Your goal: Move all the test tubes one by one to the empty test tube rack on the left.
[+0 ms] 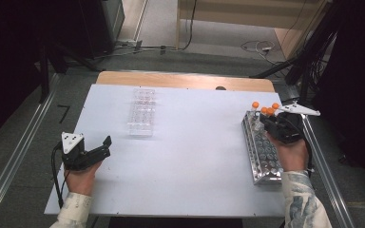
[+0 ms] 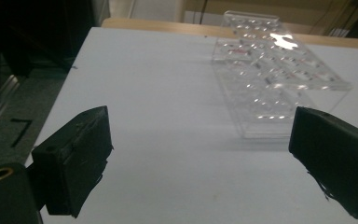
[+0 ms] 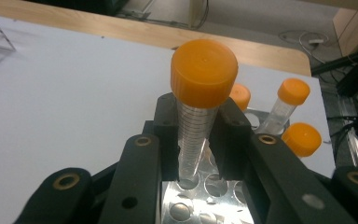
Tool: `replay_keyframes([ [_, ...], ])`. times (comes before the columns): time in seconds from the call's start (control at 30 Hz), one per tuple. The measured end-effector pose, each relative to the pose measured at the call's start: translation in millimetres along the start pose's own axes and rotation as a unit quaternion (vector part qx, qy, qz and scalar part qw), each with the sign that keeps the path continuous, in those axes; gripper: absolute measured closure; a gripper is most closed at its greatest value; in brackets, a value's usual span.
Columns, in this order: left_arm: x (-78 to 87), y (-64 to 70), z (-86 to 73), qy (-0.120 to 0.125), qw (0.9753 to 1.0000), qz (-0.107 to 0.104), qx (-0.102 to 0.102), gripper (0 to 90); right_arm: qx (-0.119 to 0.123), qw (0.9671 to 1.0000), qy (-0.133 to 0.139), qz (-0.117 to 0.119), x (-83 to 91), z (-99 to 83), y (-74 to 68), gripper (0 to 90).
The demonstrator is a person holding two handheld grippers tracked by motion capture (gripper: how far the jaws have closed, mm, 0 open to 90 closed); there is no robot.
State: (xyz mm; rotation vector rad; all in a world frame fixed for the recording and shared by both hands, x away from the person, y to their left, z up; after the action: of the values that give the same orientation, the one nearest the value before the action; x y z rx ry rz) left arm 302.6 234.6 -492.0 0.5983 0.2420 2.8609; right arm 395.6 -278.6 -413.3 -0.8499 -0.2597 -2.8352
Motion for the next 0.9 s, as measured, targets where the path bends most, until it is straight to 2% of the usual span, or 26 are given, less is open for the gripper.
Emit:
replay_keyframes([
  [0.07, 0.0, 3.8, 2.4, 0.001, 1.0, -0.004, -0.005, 6.4, 0.002, 0.9999, 0.008, 0.006, 5.3, 4.8, -3.5, 71.5],
  [0.13, -2.2, 17.6, 8.1, 0.002, 0.9996, -0.015, -0.025, 6.4, 0.009, 0.9998, 0.01, 0.013, 8.9, 8.2, -9.2, 71.5],
  [0.17, -2.2, 17.6, 8.1, 0.002, 0.9996, -0.015, -0.025, 6.5, 0.014, 0.9997, 0.012, 0.016, 9.8, 9.4, -13.0, 71.5],
  [0.2, -7.0, 26.6, 9.9, -0.007, 0.999, -0.021, -0.039, 6.5, 0.018, 0.9996, 0.011, 0.019, 10.2, 10.0, -17.5, 71.5],
  [0.3, -15.3, 38.6, 13.0, -0.017, 0.9981, -0.032, -0.049, 6.5, 0.031, 0.9989, 0.01, 0.032, 7.5, 10.0, -32.3, 71.5],
  [0.5, -26.8, 68.7, 25.6, -0.017, 0.9958, -0.063, -0.065, 7.5, 0.054, 0.9967, -0.002, 0.06, -4.8, 5.4, -66.1, 71.4],
  [0.53, -26.8, 68.7, 25.6, -0.017, 0.9958, -0.063, -0.065, 8.3, 0.058, 0.9961, -0.004, 0.066, -6.5, 4.2, -72.8, 71.5],
  [0.57, -29.5, 79.5, 29.4, -0.016, 0.9945, -0.075, -0.071, 9.9, 0.062, 0.9955, -0.006, 0.071, -8.0, 2.9, -79.5, 71.5],
  [0.63, -31.1, 84.4, 31.4, -0.015, 0.9939, -0.081, -0.073, 10.6, 0.071, 0.9939, -0.008, 0.084, -10.0, 0.3, -94.2, 71.5],
  [0.67, -32.4, 89.5, 33.1, -0.015, 0.9934, -0.089, -0.072, 10.6, 0.071, 0.9939, -0.008, 0.084, -10.0, 0.3, -94.2, 71.5],
  [0.7, -35.7, 100.1, 36.1, -0.016, 0.9919, -0.103, -0.072, 12.4, 0.087, 0.9917, -0.01, 0.095, -12.1, -2.4, -108.8, 71.5],
  [0.73, -35.7, 100.1, 36.1, -0.016, 0.9919, -0.103, -0.072, 12.4, 0.093, 0.9905, -0.011, 0.1, -13.2, -3.6, -115.6, 71.5],
  [0.77, -39.3, 110.5, 38.8, -0.016, 0.9903, -0.111, -0.081, 12.4, 0.098, 0.9895, -0.013, 0.106, -14.8, -4.8, -122.0, 71.5],
  [0.83, -40.6, 114.7, 40.5, -0.017, 0.9895, -0.115, -0.086, 12.8, 0.104, 0.9878, -0.017, 0.115, -18.4, -8.1, -134.6, 71.5],
  [0.87, -43.0, 122.4, 44.0, -0.018, 0.9879, -0.125, -0.09, 13.5, 0.107, 0.9869, -0.018, 0.12, -20.1, -9.8, -140.7, 71.5],
  [0.9, -43.0, 122.4, 44.0, -0.018, 0.9879, -0.125, -0.09, 14.1, 0.109, 0.9859, -0.02, 0.126, -21.9, -11.3, -147.0, 71.5],
])
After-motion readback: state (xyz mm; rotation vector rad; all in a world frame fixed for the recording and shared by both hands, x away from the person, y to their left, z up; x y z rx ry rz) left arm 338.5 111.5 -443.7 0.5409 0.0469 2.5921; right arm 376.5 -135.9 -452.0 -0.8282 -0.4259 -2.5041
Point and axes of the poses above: each handheld gripper's, and its own axes: x roughly backward along the jaws, z roughly out of its top, y roughly to its right, the point moved 7 cm from there along -x, roughly forward along the jaws, and after that the axes turned 8 degrees about -z, right-handed, at the moved point
